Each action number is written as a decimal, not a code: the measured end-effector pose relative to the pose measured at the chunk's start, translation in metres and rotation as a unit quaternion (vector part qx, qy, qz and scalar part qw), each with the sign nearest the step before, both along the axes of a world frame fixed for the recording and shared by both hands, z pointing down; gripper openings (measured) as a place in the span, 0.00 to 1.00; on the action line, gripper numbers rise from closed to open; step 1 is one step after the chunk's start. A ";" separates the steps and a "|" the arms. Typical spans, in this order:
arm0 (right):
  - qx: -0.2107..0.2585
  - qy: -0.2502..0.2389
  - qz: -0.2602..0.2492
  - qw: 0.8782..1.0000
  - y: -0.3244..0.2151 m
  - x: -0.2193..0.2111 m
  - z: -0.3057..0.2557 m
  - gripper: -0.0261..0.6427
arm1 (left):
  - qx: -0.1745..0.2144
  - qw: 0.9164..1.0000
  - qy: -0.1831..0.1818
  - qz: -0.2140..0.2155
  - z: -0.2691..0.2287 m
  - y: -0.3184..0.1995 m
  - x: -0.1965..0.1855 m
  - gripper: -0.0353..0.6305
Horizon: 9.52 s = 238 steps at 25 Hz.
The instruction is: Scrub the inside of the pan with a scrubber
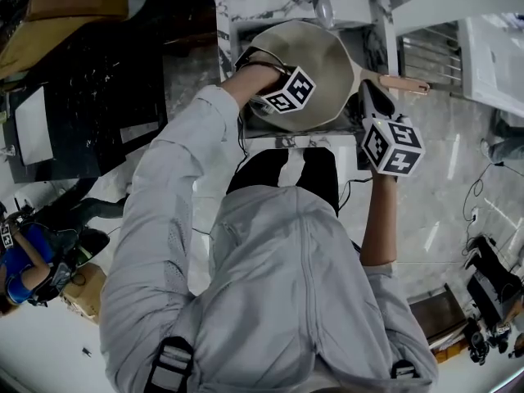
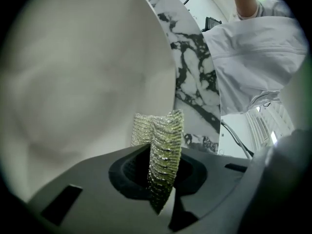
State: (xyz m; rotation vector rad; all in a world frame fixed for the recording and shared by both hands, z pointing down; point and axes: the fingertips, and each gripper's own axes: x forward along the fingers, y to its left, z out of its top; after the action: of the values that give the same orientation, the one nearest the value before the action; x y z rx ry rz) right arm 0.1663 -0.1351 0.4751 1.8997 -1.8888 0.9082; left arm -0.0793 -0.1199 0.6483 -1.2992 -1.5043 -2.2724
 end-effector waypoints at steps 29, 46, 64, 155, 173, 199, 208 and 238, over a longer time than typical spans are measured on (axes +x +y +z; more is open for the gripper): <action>-0.005 -0.003 0.008 1.000 -0.007 0.009 0.006 0.09 | 0.323 0.930 0.163 -0.061 0.052 -0.139 0.074 0.15; -0.030 -0.001 -0.067 0.997 -0.002 0.030 0.011 0.09 | 0.255 0.842 0.242 -0.410 0.064 -0.123 0.173 0.15; -0.026 0.015 -0.213 0.977 -0.032 0.036 0.014 0.09 | 0.119 0.727 0.295 -0.608 0.023 -0.080 0.238 0.15; -0.051 -0.002 -0.281 0.959 -0.045 0.021 0.059 0.09 | 0.260 0.860 0.346 -0.272 0.058 -0.046 0.193 0.15; -0.049 -0.006 -0.287 0.957 -0.055 0.015 0.057 0.09 | 0.196 0.897 0.244 -0.314 0.066 -0.014 0.135 0.15; -0.027 0.043 -0.289 0.956 -0.026 0.037 0.004 0.09 | 0.159 0.849 0.208 -0.460 0.049 -0.004 0.169 0.15; -0.017 0.070 -0.280 0.957 0.023 0.016 -0.013 0.09 | 0.049 0.863 0.167 -0.474 0.040 0.058 0.151 0.15; 0.064 0.098 -0.185 0.976 0.140 -0.009 -0.103 0.09 | -0.019 0.712 0.394 -0.581 -0.135 0.071 0.144 0.15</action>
State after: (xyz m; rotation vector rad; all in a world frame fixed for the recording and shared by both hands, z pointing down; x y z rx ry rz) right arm 0.1574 0.0050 0.3721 1.5557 -2.1179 0.4765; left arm 0.0642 -0.0490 0.5132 -3.2382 -0.3457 -1.4237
